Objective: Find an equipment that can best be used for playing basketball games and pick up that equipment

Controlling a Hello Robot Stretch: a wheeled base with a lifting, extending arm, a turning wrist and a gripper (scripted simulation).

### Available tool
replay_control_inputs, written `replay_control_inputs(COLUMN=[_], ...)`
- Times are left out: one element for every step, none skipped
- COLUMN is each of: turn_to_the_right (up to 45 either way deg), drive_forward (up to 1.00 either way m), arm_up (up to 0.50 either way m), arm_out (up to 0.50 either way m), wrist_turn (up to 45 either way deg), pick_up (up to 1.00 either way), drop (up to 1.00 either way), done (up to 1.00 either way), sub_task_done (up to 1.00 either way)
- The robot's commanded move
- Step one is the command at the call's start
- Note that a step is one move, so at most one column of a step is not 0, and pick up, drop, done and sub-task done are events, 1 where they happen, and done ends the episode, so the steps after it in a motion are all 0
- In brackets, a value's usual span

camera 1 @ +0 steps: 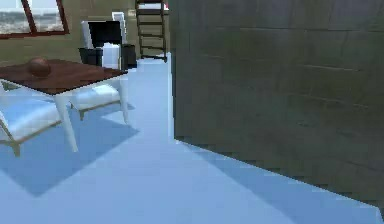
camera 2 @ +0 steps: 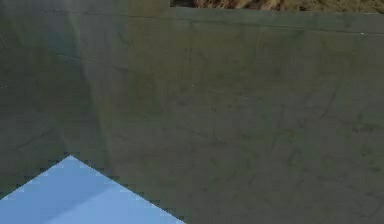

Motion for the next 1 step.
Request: replay_control_inputs(turn_to_the_right=[-45.0], drive_forward=[0.00], arm_up=[0.00], arm_out=[0.00], wrist_turn=[0.0], pick_up=[0.00], drop=[0.00], done=[0.00], sub_task_done=[0.00])
